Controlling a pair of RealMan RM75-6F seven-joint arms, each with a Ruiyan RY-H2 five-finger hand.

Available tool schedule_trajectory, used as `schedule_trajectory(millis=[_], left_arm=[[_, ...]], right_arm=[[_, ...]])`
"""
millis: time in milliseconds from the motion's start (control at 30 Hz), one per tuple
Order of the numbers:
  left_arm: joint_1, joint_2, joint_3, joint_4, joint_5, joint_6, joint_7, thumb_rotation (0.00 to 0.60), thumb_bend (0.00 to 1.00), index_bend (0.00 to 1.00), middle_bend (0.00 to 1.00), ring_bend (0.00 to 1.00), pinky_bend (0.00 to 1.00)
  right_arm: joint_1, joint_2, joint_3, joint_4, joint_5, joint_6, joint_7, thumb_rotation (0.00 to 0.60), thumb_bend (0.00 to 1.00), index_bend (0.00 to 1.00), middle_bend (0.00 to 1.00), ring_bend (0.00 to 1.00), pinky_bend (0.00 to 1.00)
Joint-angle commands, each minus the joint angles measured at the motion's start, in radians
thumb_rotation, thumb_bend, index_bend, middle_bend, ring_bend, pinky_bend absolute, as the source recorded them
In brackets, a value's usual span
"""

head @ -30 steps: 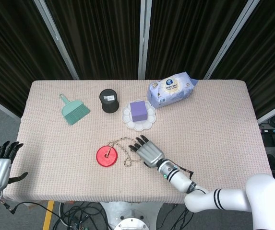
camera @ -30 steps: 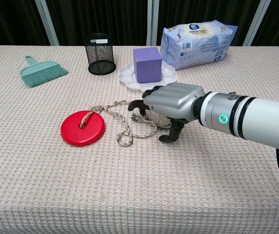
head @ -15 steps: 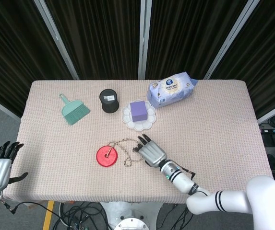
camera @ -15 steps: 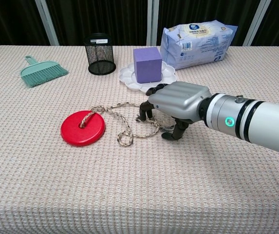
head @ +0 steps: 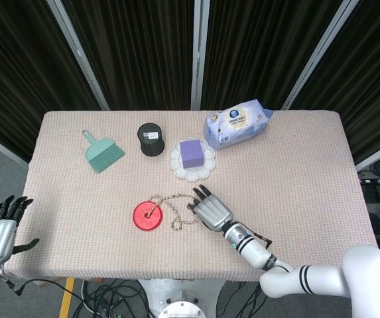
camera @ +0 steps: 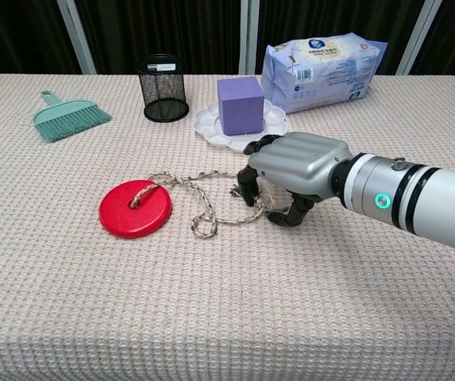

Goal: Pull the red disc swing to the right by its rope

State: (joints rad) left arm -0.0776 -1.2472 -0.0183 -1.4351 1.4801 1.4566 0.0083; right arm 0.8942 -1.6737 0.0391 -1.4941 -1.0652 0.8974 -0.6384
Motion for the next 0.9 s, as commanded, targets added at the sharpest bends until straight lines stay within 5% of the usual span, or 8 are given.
schedule_trajectory(millis=[33,367,900], left_arm=[[0.000,0.000,0.000,0.000,0.000,-0.001,-0.001,0.600,0.02,0.15,0.12,0.05,0.13],[0.001,-0.001,0.000,0.003,0.000,0.000,-0.004,0.600,0.02,0.15,0.12,0.05,0.13],[-0.003,0.003,-0.004,-0.002,-0.002,-0.004,-0.008,0.600,0.02,0.15,0.12,0.05,0.13]], right_arm=[[-0.008,-0.006,0.005,0.002,-0.040,0.019,0.025,0.600,0.32,0.46,0.53,0.07,0.00],[-0.017,-0.007,0.005,0.008,-0.067,0.012,0.038,0.600,0.34,0.51,0.58,0.10,0.00],[-0.047,-0.008,0.028,0.018,-0.128,0.063,0.078,0.600,0.41,0.75,0.76,0.24,0.00]])
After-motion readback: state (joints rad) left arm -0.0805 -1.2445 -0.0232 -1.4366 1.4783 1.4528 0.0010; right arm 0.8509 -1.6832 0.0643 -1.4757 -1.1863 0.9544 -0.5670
